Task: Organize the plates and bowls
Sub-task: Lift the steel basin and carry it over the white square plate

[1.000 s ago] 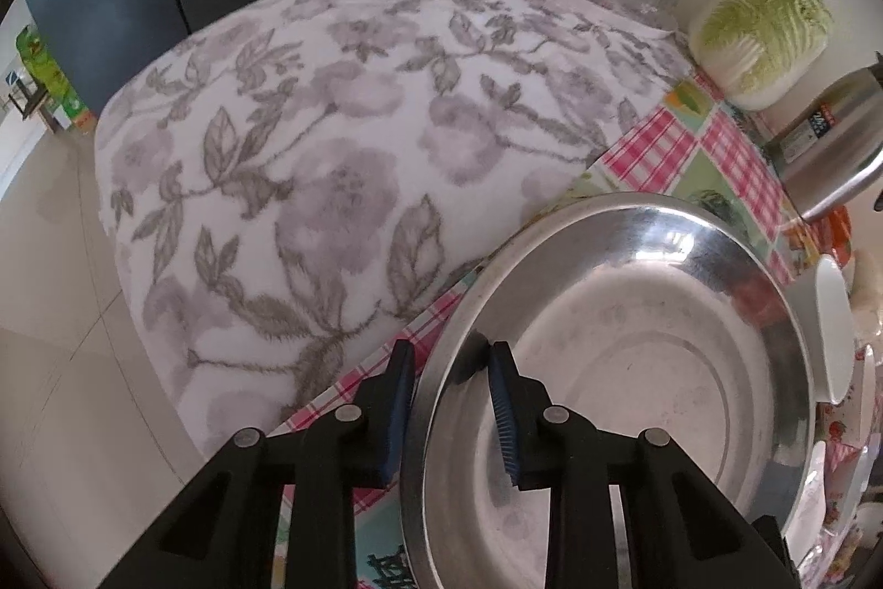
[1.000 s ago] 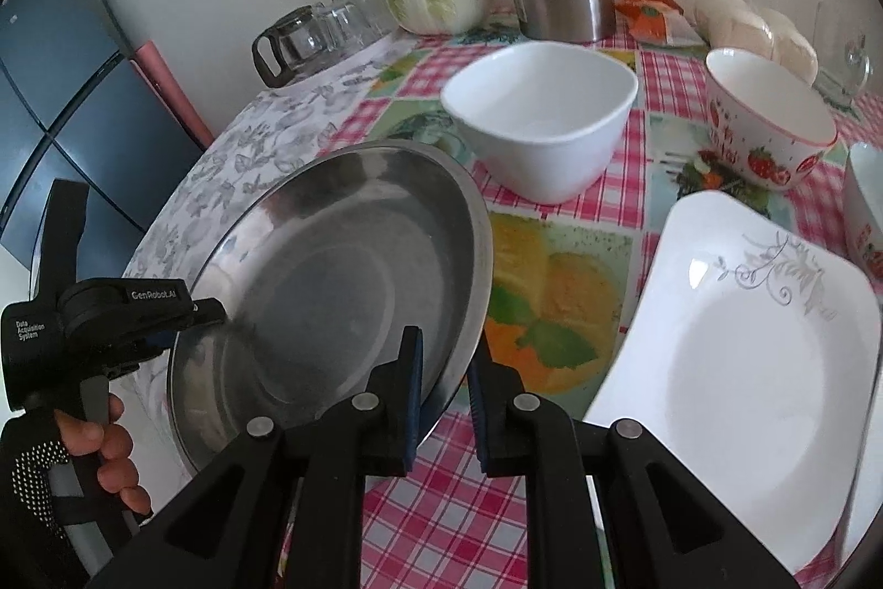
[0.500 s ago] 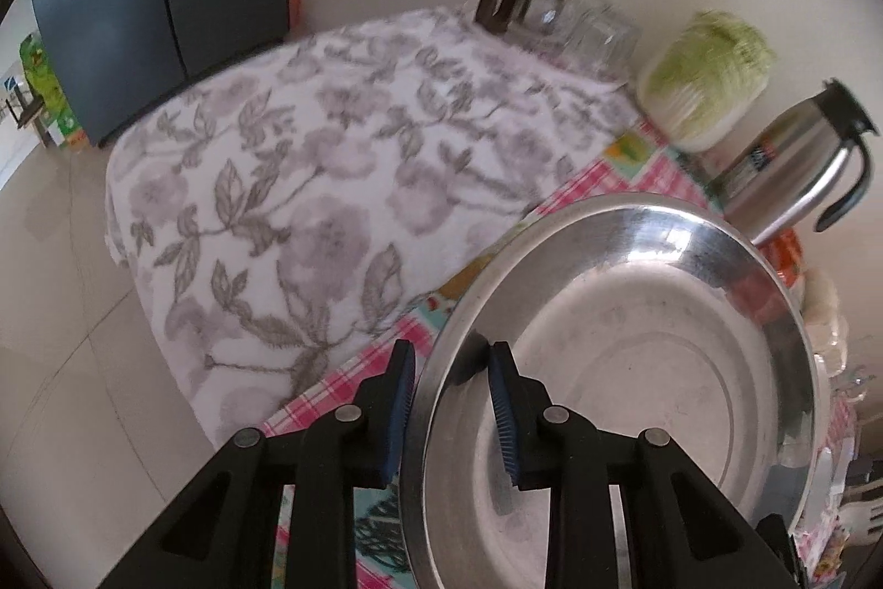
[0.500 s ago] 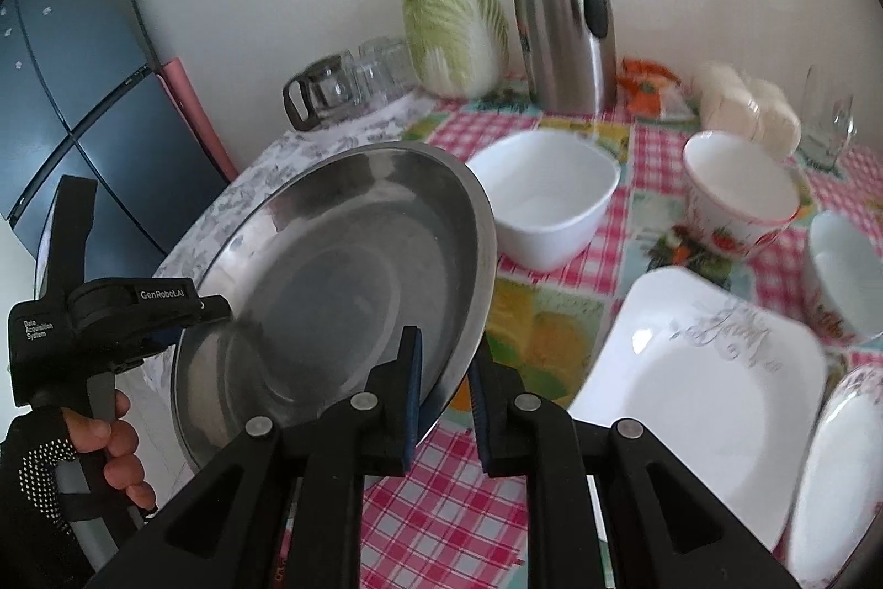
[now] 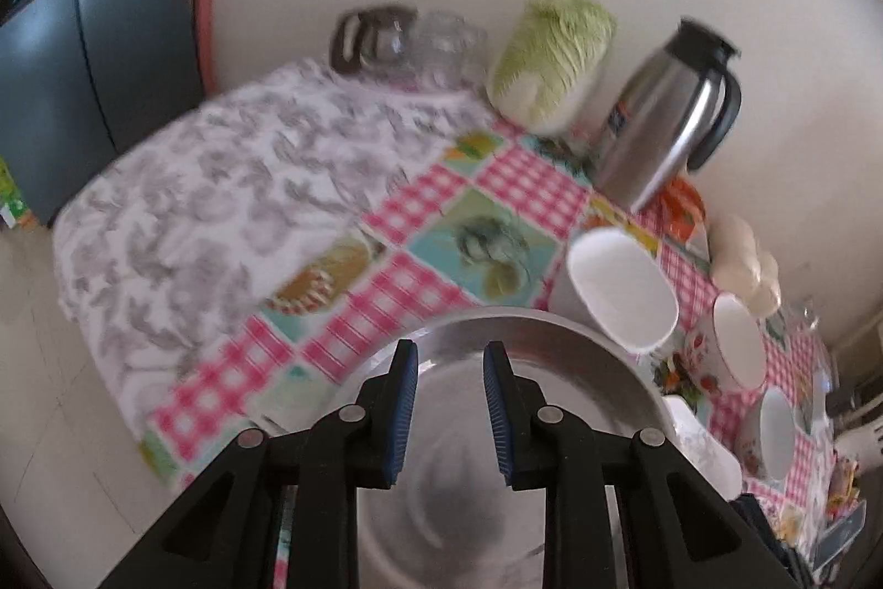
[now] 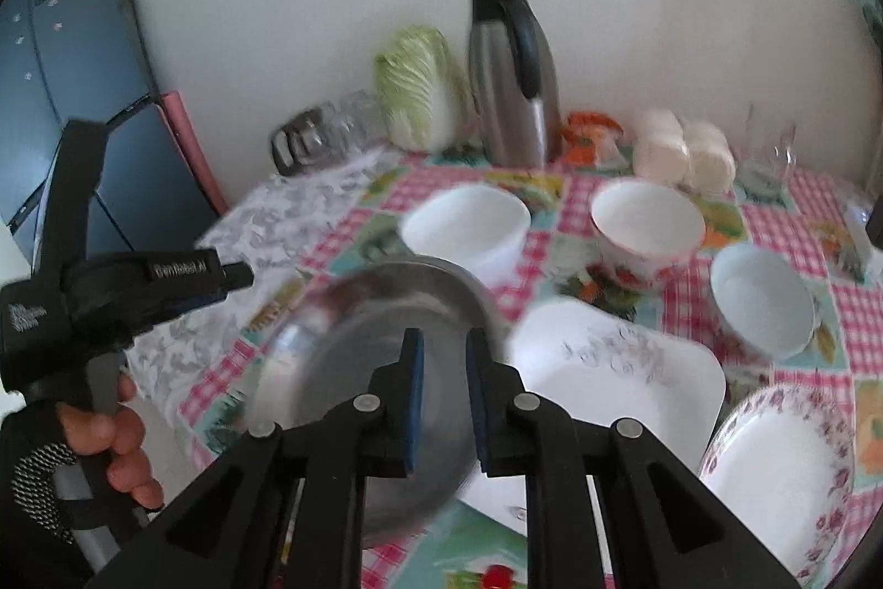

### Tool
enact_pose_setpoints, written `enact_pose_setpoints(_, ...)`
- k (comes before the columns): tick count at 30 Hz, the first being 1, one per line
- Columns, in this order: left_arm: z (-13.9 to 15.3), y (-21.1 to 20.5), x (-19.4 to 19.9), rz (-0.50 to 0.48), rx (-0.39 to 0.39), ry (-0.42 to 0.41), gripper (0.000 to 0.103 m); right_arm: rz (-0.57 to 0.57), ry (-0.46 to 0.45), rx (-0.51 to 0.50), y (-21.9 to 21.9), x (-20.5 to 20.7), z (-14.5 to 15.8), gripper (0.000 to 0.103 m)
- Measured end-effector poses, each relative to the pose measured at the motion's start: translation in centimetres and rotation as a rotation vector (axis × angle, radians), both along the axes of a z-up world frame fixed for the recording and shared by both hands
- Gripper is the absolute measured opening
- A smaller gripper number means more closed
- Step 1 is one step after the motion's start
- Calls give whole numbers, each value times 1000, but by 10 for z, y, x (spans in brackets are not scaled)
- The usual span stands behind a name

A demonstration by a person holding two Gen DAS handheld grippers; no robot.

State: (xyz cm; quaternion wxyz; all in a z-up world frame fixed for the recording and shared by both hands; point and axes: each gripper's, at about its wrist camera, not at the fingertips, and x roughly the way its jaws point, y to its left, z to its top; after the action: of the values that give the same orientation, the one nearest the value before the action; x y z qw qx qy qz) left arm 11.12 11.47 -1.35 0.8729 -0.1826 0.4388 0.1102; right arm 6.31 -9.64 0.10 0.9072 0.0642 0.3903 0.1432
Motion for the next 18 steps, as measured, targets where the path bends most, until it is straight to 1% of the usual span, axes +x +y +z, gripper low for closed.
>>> enact_pose_setpoints(1,-8,1,3,2,-9,30,27,-18,28,-9,-3,4,-9,16)
enact_pose_setpoints(2,-17,4,7,2,-31,65,27,-28,79,14,-9,11,-22,16)
enact_pose_setpoints(3,-23,6,7,4,-52,84,28,-34,110,32,-11,14,-30,16)
enact_pose_setpoints(5,-30,17,9,37,-73,109,29,-58,146,23,-15,19,-41,16)
enact_pose_setpoints(6,-31,21,9,42,-76,112,31,-65,157,29,-18,21,-44,16)
enact_pose_setpoints(7,-32,25,8,53,-77,112,35,-69,170,51,-20,23,-46,16)
enact_pose_setpoints(9,-33,35,6,83,-71,106,62,-94,203,90,-25,27,-52,16)
enact_pose_setpoints(10,-34,42,6,104,-75,101,68,-97,216,112,-27,30,-55,16)
enact_pose_setpoints(11,-36,49,5,117,-85,105,70,-93,224,132,-28,31,-58,16)
enact_pose_setpoints(13,-42,58,3,139,-106,124,70,-106,249,159,-28,34,-63,17)
enact_pose_setpoints(14,-48,65,3,159,-112,140,72,-116,258,188,-30,35,-66,18)
enact_pose_setpoints(15,-53,69,2,172,-117,150,77,-124,266,215,-33,35,-67,22)
enact_pose_setpoints(16,-61,76,2,188,-130,164,80,-130,269,238,-35,36,-67,25)
enact_pose_setpoints(18,-70,81,0,204,-156,187,80,-148,268,260,-37,38,-65,28)
